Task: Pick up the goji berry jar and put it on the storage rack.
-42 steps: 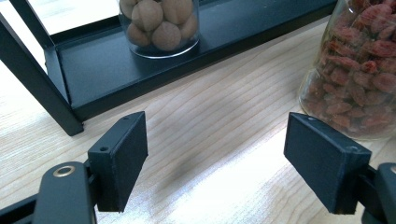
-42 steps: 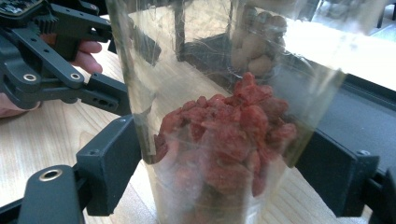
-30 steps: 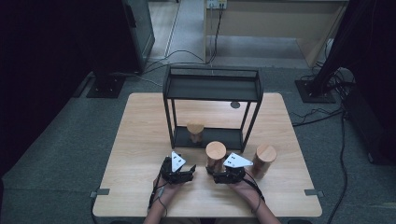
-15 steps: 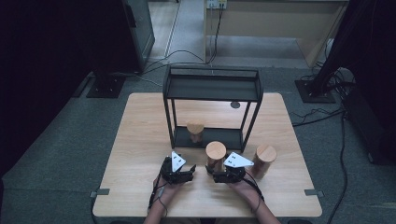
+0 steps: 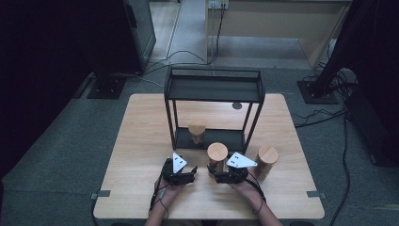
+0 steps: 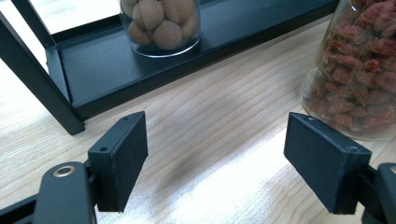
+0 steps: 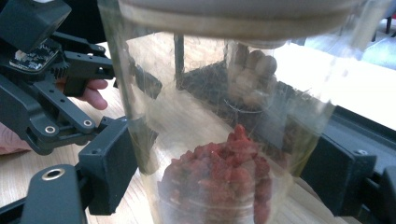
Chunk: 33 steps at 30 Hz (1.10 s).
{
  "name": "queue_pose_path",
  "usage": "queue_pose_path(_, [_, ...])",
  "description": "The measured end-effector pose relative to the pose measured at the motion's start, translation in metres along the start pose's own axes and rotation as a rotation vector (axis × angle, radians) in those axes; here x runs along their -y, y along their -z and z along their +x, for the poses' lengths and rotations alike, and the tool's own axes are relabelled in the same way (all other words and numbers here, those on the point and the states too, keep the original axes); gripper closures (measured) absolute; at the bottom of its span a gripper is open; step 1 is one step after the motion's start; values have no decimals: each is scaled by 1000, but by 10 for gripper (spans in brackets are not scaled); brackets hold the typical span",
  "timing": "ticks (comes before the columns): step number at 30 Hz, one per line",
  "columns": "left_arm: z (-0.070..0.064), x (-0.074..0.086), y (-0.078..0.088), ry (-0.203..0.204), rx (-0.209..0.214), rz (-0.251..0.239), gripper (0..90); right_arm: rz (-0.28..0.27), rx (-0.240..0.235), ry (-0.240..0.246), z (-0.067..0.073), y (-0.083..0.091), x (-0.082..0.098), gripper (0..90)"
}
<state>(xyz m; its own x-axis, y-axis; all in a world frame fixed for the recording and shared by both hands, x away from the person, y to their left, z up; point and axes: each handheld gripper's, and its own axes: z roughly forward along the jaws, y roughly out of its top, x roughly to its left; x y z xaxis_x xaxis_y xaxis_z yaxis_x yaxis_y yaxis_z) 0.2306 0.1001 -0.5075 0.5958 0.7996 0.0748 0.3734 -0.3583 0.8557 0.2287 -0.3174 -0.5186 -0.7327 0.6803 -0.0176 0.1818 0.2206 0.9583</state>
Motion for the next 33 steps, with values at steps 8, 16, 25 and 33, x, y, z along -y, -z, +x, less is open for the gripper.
queue_pose_path(8, [0, 0, 0, 0, -2, 0, 217, 0, -8, -13, -1, 1, -3, 212])
queue_pose_path(16, [-1, 0, 0, 1, -3, 0, 217, -12, -7, -31, 0, 0, -4, 231])
queue_pose_path(25, [-1, 0, 0, -1, -4, 0, 217, -21, 14, -27, 4, 0, -5, 243])
queue_pose_path(33, [-5, 0, 0, -21, -16, 2, 217, -23, 33, -15, 9, 0, -6, 246])
